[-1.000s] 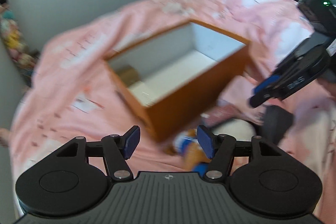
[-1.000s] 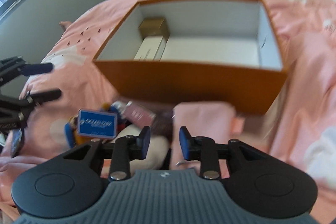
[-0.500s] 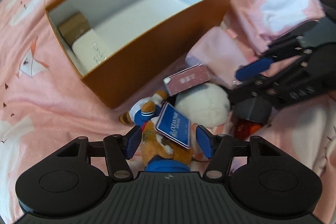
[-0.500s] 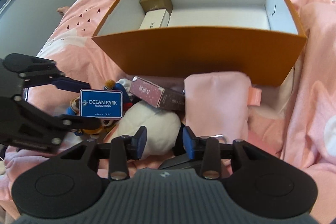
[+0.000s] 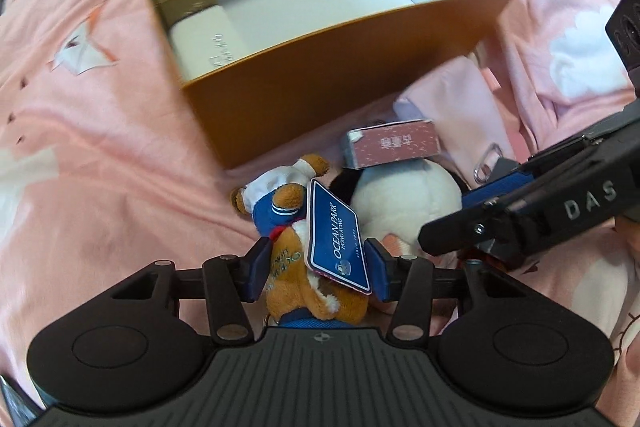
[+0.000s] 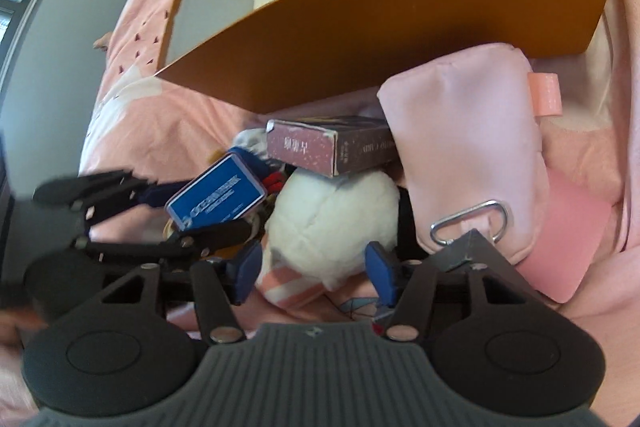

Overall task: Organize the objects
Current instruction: 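Grasp the Ocean Park plush with the left gripper while the right gripper grasps the white plush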

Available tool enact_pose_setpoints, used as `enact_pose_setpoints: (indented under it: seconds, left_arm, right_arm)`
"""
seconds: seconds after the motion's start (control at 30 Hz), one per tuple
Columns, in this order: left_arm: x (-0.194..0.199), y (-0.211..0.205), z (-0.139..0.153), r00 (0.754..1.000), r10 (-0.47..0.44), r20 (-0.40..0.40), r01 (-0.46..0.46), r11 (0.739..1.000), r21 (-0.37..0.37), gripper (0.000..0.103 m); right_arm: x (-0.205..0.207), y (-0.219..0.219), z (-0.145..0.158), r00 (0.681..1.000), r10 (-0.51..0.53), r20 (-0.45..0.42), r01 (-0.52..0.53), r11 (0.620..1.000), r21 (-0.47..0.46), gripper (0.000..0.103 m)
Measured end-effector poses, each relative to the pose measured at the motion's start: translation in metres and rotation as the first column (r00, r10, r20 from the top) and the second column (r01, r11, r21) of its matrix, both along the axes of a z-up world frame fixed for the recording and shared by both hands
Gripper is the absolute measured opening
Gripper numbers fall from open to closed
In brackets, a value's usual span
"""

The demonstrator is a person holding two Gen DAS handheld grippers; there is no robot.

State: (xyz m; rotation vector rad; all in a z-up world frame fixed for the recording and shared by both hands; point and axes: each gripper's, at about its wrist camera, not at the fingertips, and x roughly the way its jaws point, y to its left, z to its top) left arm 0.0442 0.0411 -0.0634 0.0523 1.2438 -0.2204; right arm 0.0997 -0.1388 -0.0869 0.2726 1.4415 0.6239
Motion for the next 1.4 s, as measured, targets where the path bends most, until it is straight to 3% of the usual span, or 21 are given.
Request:
enact_pose_setpoints:
  seconds: [0.2,0.33,0.43,0.57,0.87,1.07,1.4]
  left_arm:
    - [-0.017,0.002,-0.003,0.988,0.125,0.094,-0.124,0.992,-0.021,0.057]
    - [-0.034,-0.002,0.0,0.972,0.175,0.155,-0.176,0.984,-0.01,0.057]
    - [-0.04,-0.007,0.001,0.969,0.161,0.185,-0.169,0.985,0.031,0.057]
    - [-0.04,-0.006,0.001,0.97,0.153,0.189,-0.161,0.987,0.029,0.057]
    - [-0.041,0.0,-0.002,0.969,0.172,0.177,-0.172,0.985,-0.014,0.058]
    - [-0.045,-0.001,-0.002,0.972,0.161,0.174,-0.163,0.987,-0.002,0.058]
    - [-0.047,0.005,0.0,0.967,0.177,0.181,-0.174,0.984,-0.035,0.057]
  right_arm:
    - [0.0,0.021,-0.002,1.0,0.01,0.011,-0.009,0.998,-0.06,0.076]
    - [0.0,0.03,-0.002,0.999,0.008,0.031,-0.005,0.993,-0.114,0.077]
    - [-0.001,0.036,-0.003,0.999,-0.003,0.041,0.009,0.988,-0.151,0.077]
    - [-0.006,0.049,-0.007,0.996,0.037,0.077,-0.02,0.975,-0.219,0.082]
    - [-0.005,0.051,-0.01,0.997,0.034,0.073,-0.016,0.973,-0.231,0.084]
    - [-0.011,0.054,-0.01,0.995,0.048,0.086,-0.027,0.971,-0.237,0.078]
    - [-0.023,0.034,0.015,0.991,0.09,0.102,-0.075,0.987,-0.143,0.067]
